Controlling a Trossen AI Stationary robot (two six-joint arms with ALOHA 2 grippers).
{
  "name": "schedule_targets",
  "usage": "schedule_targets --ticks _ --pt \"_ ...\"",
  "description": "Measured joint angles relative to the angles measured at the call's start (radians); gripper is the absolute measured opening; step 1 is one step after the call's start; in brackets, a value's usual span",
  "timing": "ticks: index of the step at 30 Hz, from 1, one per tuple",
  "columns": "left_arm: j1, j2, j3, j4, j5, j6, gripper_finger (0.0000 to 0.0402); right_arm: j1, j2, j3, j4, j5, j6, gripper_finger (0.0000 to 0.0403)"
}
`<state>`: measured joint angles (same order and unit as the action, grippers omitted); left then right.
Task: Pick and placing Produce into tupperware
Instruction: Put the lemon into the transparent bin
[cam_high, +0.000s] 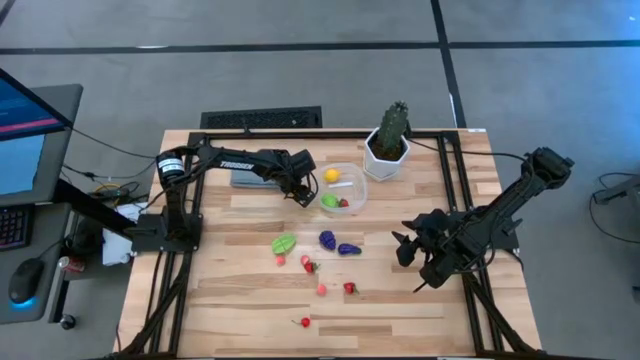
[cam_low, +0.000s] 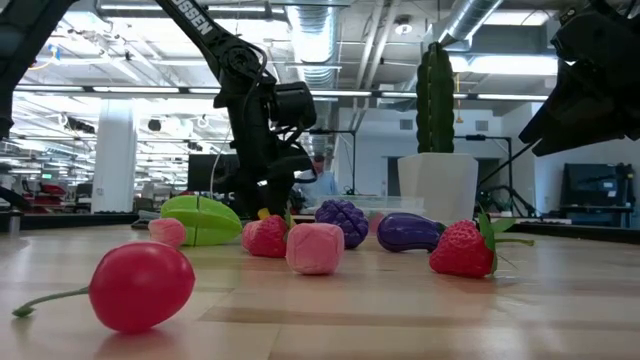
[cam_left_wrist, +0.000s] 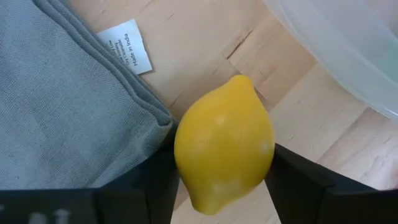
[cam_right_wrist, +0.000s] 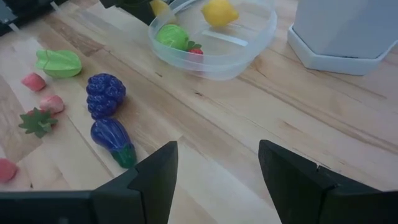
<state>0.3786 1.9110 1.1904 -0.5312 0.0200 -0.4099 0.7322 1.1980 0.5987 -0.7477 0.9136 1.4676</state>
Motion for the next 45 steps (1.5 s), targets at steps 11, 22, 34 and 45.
schedule_targets --ticks 11,22,34,45 --pt "-0.003 -0.004 0.017 -0.016 0.002 0.017 0.0190 0.000 0.000 0.000 0.004 0.000 0.001 0.0249" --pt "-0.008 -0.006 0.083 -0.066 -0.006 0.051 0.0189 0.000 0.000 0.000 0.008 0.000 0.001 0.0249" --pt "-0.014 -0.007 0.113 -0.175 -0.042 0.075 0.0189 0.000 0.000 0.000 0.012 0.000 0.000 0.0249" --pt "-0.035 -0.064 0.113 -0.193 -0.092 0.076 0.0190 0.000 0.000 0.000 0.017 0.000 -0.001 0.0249"
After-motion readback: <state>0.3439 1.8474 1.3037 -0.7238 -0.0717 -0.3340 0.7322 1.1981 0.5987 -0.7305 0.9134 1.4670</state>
